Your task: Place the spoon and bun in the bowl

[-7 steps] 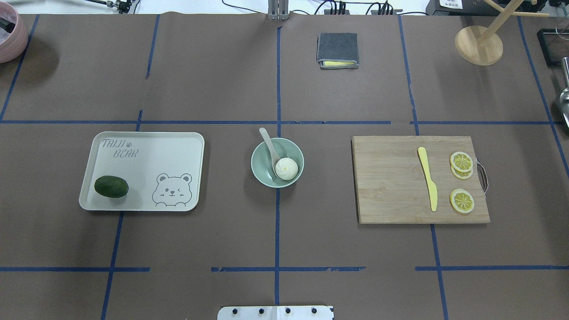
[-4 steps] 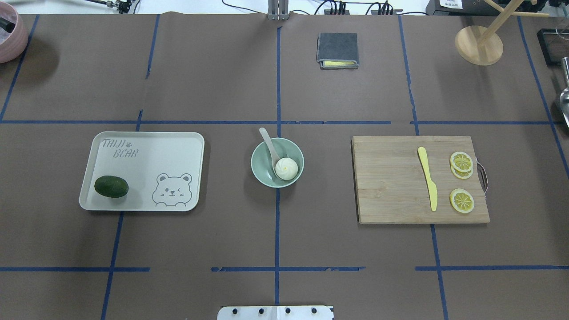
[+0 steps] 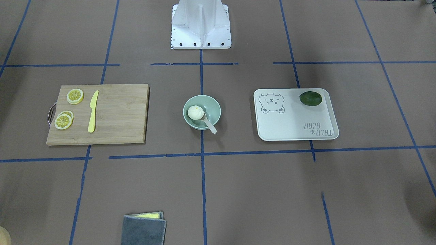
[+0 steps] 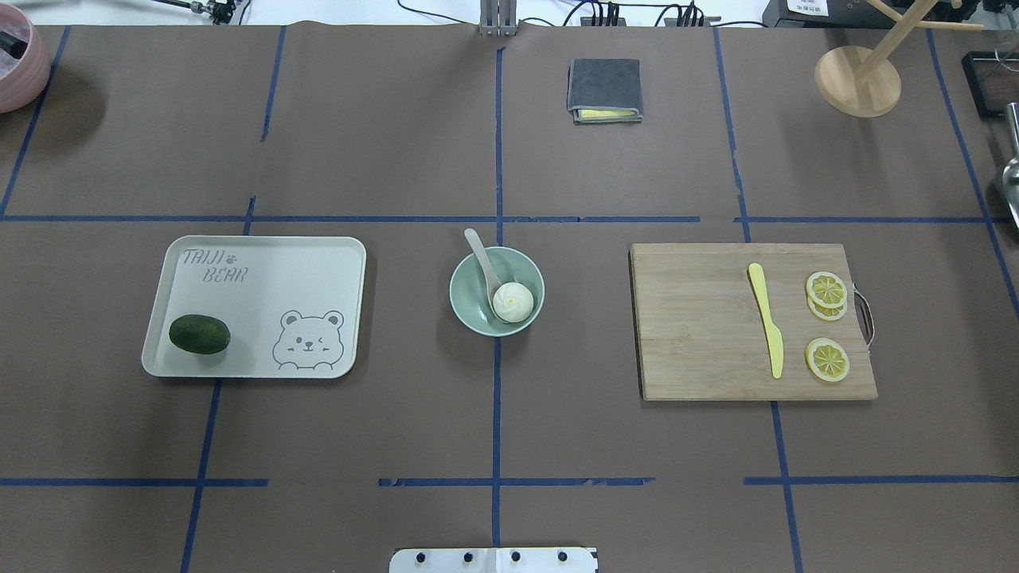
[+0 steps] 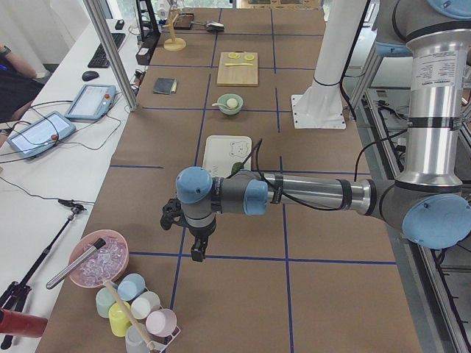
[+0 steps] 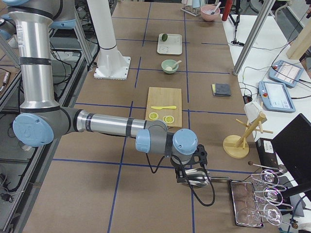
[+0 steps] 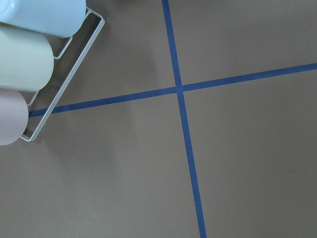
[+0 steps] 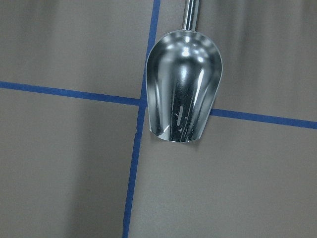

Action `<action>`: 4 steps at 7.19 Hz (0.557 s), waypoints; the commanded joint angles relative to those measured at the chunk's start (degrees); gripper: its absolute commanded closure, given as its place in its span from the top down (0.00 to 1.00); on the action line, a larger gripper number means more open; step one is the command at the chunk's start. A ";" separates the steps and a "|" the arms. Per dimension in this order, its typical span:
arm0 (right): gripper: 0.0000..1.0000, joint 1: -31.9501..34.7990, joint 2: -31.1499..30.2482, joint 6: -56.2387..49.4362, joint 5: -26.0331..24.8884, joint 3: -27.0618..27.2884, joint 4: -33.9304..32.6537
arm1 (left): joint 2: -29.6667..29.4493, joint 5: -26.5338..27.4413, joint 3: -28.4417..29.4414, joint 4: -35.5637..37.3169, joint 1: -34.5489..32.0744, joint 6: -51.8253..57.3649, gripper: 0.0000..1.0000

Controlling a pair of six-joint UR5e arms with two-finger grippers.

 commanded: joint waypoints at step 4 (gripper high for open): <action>1.00 0.20 0.11 0.83 0.46 0.61 0.01 | -0.04 -0.02 -0.06 0.00 0.00 -0.01 1.00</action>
